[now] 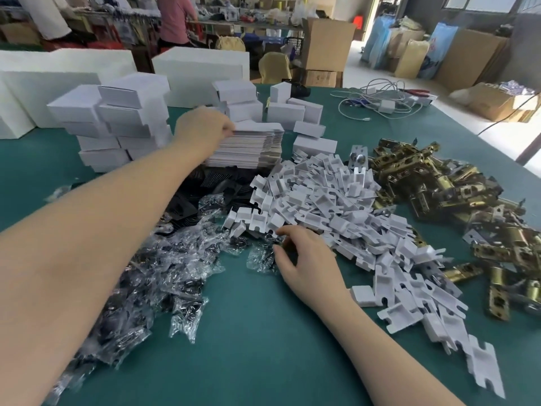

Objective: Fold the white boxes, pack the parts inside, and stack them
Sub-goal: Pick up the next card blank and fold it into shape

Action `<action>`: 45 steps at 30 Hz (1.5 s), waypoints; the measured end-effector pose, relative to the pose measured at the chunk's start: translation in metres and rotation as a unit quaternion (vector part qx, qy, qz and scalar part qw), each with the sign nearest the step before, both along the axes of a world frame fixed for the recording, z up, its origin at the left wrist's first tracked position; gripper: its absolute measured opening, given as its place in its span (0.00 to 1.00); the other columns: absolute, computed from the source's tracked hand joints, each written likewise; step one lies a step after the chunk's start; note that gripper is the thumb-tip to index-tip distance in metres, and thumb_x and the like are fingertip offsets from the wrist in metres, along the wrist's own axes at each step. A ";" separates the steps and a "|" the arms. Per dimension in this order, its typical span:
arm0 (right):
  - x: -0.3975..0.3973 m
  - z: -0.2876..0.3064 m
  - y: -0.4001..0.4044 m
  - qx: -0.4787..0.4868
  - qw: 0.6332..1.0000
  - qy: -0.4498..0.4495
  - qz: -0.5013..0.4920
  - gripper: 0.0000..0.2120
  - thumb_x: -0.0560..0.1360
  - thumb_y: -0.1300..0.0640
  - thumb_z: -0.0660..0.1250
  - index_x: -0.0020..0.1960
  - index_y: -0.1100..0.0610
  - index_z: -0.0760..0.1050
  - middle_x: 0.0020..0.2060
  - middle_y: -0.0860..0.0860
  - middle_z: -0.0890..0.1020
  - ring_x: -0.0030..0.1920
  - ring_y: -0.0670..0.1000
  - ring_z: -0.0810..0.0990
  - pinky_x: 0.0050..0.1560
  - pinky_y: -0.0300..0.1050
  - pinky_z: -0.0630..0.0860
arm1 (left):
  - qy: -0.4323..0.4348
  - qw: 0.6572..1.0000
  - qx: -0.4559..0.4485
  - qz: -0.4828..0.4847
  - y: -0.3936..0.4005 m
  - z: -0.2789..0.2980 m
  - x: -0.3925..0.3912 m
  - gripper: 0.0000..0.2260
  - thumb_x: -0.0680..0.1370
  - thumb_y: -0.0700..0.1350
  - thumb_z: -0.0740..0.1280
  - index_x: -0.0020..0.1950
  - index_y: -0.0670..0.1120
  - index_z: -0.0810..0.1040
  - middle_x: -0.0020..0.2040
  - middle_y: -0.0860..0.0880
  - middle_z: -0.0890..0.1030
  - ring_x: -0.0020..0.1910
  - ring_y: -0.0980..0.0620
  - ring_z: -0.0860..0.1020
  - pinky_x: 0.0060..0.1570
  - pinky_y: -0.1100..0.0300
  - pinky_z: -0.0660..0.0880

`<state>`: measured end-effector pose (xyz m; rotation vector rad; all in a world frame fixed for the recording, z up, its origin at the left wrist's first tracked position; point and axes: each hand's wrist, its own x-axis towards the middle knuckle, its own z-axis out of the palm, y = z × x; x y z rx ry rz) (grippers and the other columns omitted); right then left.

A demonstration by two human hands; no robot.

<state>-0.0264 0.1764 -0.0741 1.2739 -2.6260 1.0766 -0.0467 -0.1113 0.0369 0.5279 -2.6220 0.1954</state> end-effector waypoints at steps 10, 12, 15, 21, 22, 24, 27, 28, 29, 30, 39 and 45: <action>0.001 0.005 0.001 -0.038 0.998 -0.045 0.005 0.13 0.79 0.53 0.65 0.62 0.53 0.74 0.43 0.46 0.79 0.44 0.46 0.76 0.47 0.44 0.73 | 0.466 0.668 0.576 -0.070 0.103 0.043 0.040 0.07 0.79 0.42 0.66 0.42 0.49 0.78 0.36 0.56 0.82 0.39 0.55 0.81 0.38 0.57 0.79; 0.001 0.005 0.003 -0.077 0.993 -0.089 -0.010 0.13 0.79 0.54 0.64 0.63 0.52 0.73 0.42 0.44 0.79 0.41 0.42 0.77 0.43 0.38 0.73 | 0.427 0.591 0.680 -0.084 0.136 0.021 0.049 0.05 0.80 0.43 0.67 0.44 0.49 0.77 0.41 0.52 0.84 0.41 0.52 0.83 0.42 0.50 0.82; 0.000 0.003 0.009 -0.165 0.978 -0.123 -0.041 0.10 0.80 0.61 0.64 0.60 0.53 0.71 0.40 0.44 0.79 0.36 0.38 0.76 0.37 0.31 0.69 | 0.386 0.466 0.792 -0.078 0.181 -0.021 0.061 0.03 0.81 0.42 0.66 0.48 0.46 0.77 0.46 0.48 0.85 0.44 0.50 0.84 0.50 0.47 0.80; 0.002 0.006 0.020 -0.271 0.940 -0.195 -0.075 0.14 0.75 0.62 0.67 0.52 0.45 0.71 0.43 0.33 0.78 0.44 0.27 0.76 0.41 0.23 0.71 | 0.368 0.603 0.703 -0.078 0.205 -0.086 0.079 0.04 0.81 0.40 0.66 0.48 0.46 0.80 0.42 0.55 0.85 0.44 0.56 0.82 0.47 0.56 0.79; 0.002 0.007 0.020 -0.265 0.941 -0.196 -0.075 0.15 0.75 0.63 0.67 0.52 0.44 0.70 0.43 0.32 0.77 0.45 0.26 0.75 0.40 0.22 0.70 | 0.362 0.626 0.686 -0.086 0.198 -0.087 0.081 0.05 0.80 0.40 0.66 0.47 0.48 0.80 0.39 0.57 0.85 0.42 0.59 0.82 0.45 0.59 0.78; 0.001 0.006 0.020 -0.247 0.948 -0.188 -0.071 0.15 0.76 0.65 0.67 0.54 0.47 0.69 0.44 0.32 0.76 0.45 0.26 0.75 0.40 0.22 0.70 | 0.328 0.665 0.663 -0.108 0.180 -0.088 0.085 0.06 0.80 0.41 0.67 0.48 0.51 0.80 0.40 0.58 0.85 0.42 0.59 0.82 0.44 0.62 0.79; -0.001 0.006 0.019 -0.243 0.949 -0.188 -0.068 0.15 0.79 0.64 0.62 0.61 0.48 0.69 0.47 0.37 0.79 0.44 0.35 0.78 0.39 0.29 0.71 | 0.276 0.697 0.649 -0.127 0.155 -0.092 0.091 0.07 0.80 0.41 0.67 0.49 0.53 0.81 0.42 0.57 0.85 0.42 0.58 0.83 0.39 0.62 0.80; -0.001 0.006 0.019 -0.241 0.949 -0.190 -0.070 0.16 0.81 0.64 0.59 0.63 0.48 0.69 0.47 0.41 0.80 0.41 0.41 0.79 0.38 0.36 0.73 | 0.282 0.679 0.668 -0.118 0.151 -0.095 0.093 0.07 0.80 0.41 0.67 0.49 0.53 0.81 0.42 0.56 0.86 0.42 0.57 0.83 0.37 0.62 0.79; -0.002 0.006 0.019 -0.240 0.949 -0.188 -0.075 0.15 0.82 0.63 0.57 0.63 0.47 0.69 0.47 0.43 0.81 0.38 0.46 0.78 0.36 0.42 0.74 | 0.292 0.661 0.683 -0.110 0.148 -0.098 0.093 0.07 0.80 0.42 0.67 0.48 0.53 0.82 0.42 0.55 0.86 0.42 0.56 0.83 0.35 0.62 0.79; -0.002 0.006 0.019 -0.244 0.949 -0.182 -0.079 0.14 0.83 0.61 0.56 0.63 0.46 0.69 0.48 0.43 0.81 0.37 0.49 0.78 0.37 0.46 0.74 | 0.307 0.649 0.688 -0.107 0.147 -0.101 0.092 0.06 0.80 0.42 0.67 0.49 0.53 0.81 0.42 0.55 0.86 0.42 0.56 0.83 0.35 0.63 0.78; 0.004 0.007 0.015 -0.193 0.974 -0.118 -0.005 0.26 0.79 0.71 0.55 0.73 0.55 0.69 0.67 0.45 0.70 0.71 0.46 0.67 0.73 0.47 0.64 | 0.348 0.540 0.753 -0.143 0.172 -0.088 0.092 0.10 0.84 0.46 0.61 0.53 0.55 0.82 0.51 0.53 0.86 0.50 0.54 0.84 0.47 0.52 0.82; 0.005 0.007 0.019 -0.188 0.975 -0.110 0.032 0.23 0.79 0.71 0.58 0.70 0.53 0.74 0.74 0.49 0.67 0.76 0.44 0.60 0.71 0.30 0.60 | 0.325 0.433 0.826 -0.158 0.173 -0.089 0.100 0.13 0.83 0.47 0.61 0.66 0.49 0.76 0.58 0.48 0.84 0.54 0.51 0.83 0.50 0.52 0.82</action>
